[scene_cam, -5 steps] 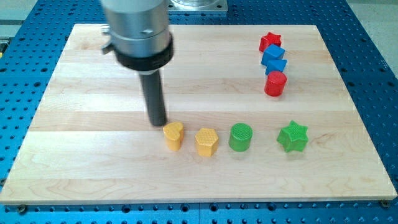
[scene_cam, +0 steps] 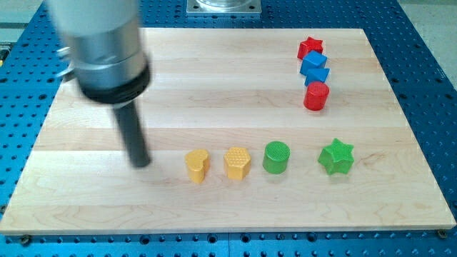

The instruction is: Adjust the heart at the left side of the hexagon

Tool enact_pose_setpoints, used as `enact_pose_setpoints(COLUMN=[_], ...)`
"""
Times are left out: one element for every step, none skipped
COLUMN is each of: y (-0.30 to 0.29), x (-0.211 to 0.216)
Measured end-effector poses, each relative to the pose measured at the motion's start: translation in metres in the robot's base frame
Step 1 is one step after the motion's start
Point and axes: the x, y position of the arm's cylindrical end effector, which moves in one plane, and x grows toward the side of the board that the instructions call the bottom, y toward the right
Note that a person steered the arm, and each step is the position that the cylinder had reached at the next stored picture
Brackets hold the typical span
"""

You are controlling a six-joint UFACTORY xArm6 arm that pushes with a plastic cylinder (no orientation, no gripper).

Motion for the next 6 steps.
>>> enact_pose_setpoints(y=[0.015,0.043,0.050,0.084,0.094,0.096], x=[0.070,0.061,0.056,0.051,0.039,0.037])
